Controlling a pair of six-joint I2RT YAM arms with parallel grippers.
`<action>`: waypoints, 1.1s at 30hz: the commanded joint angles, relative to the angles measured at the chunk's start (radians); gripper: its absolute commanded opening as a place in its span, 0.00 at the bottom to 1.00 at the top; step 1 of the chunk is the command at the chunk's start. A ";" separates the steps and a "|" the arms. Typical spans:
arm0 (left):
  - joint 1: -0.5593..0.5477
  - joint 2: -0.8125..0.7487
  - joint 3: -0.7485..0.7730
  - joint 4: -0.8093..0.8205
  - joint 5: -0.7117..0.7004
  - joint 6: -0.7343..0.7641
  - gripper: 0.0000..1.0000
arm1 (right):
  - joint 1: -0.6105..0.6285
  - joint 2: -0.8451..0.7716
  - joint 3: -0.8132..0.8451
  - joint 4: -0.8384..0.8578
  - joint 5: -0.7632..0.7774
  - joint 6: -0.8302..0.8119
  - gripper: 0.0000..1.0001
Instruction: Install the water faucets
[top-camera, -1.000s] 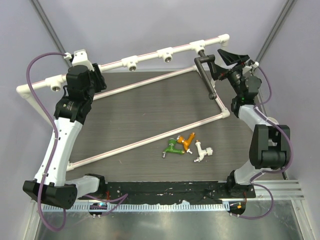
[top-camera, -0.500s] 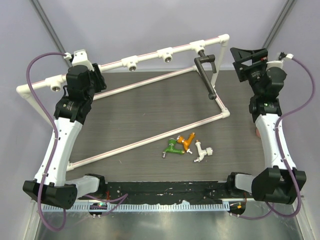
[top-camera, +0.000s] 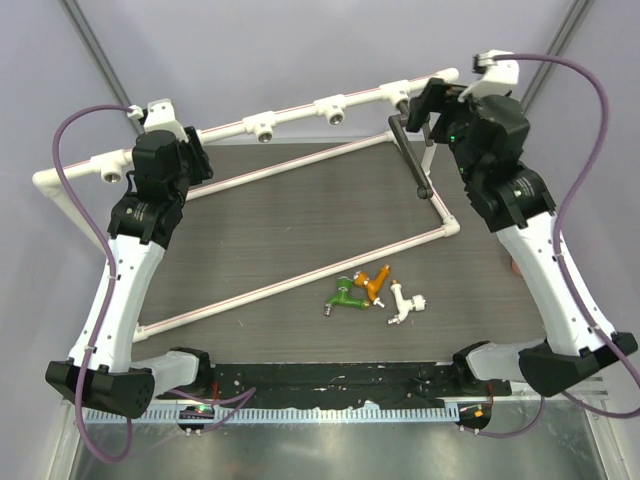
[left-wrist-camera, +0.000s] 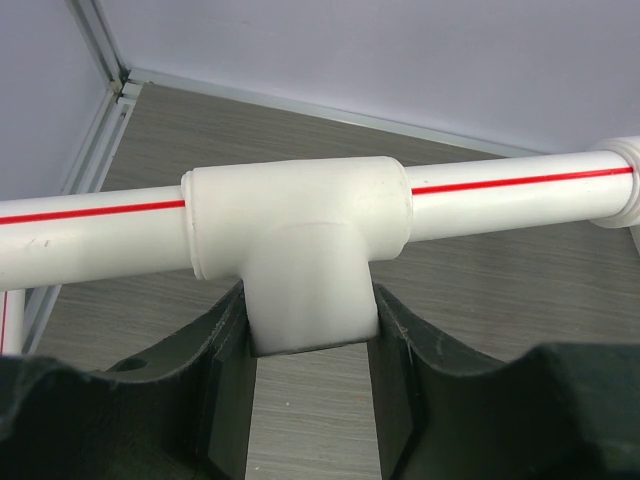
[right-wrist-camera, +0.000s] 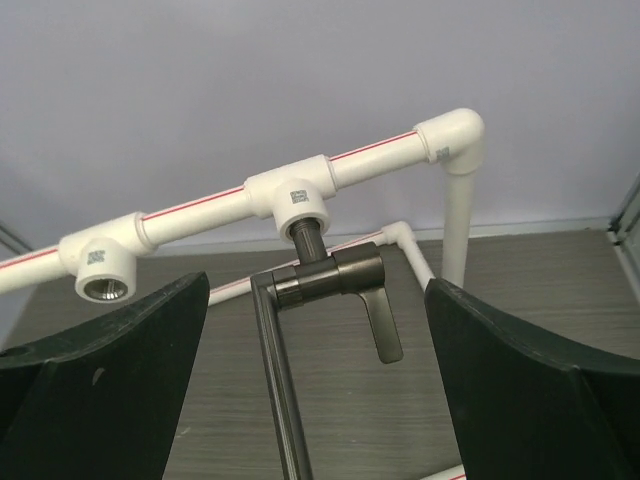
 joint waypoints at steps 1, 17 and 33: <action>0.039 -0.043 0.019 0.023 -0.106 0.002 0.00 | 0.147 0.102 0.115 -0.166 0.285 -0.322 0.95; 0.039 -0.041 0.019 0.023 -0.106 0.002 0.00 | 0.341 0.398 0.213 0.018 0.868 -0.810 0.93; 0.037 -0.046 0.019 0.021 -0.109 0.006 0.00 | 0.330 0.501 0.175 0.282 0.951 -1.059 0.63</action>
